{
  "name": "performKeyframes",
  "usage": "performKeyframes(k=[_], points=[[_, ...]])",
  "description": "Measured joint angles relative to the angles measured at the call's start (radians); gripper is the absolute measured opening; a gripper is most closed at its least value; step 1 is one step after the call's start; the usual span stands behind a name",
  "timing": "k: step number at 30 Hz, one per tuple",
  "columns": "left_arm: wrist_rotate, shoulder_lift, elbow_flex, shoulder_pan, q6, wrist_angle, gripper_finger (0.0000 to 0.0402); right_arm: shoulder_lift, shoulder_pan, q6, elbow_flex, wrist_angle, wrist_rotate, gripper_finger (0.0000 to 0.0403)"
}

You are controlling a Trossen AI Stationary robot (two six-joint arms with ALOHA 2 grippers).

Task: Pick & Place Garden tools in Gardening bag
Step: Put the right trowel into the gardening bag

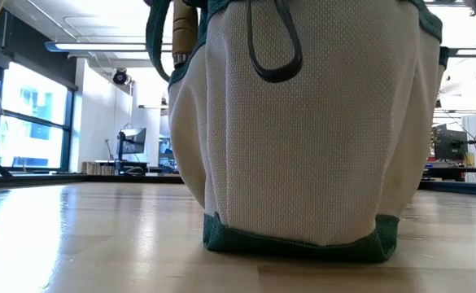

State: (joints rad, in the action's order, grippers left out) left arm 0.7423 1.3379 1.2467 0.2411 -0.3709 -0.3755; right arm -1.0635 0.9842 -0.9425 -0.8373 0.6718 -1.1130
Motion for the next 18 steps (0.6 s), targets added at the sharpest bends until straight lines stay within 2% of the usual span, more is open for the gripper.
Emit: performKeyframes(k=[6, 11, 15, 18], points=[[-0.06, 0.081, 0.0, 0.001, 0.008, 0.214, 0.0168, 0.039, 0.032, 0.029, 0.103, -0.058, -0.078, 0.0056], [-0.072, 0.147, -0.002, 0.001, 0.008, 0.268, 0.0168, 0.102, 0.051, 0.114, 0.184, -0.133, -0.099, 0.0056], [-0.072, 0.18, -0.002, 0.001, 0.007, 0.275, 0.0168, 0.176, 0.05, 0.24, 0.272, -0.3, -0.093, 0.0056], [-0.072, 0.187, -0.002, 0.001, 0.001, 0.276, 0.0168, 0.232, 0.049, 0.443, 0.339, -0.517, -0.007, 0.0056]])
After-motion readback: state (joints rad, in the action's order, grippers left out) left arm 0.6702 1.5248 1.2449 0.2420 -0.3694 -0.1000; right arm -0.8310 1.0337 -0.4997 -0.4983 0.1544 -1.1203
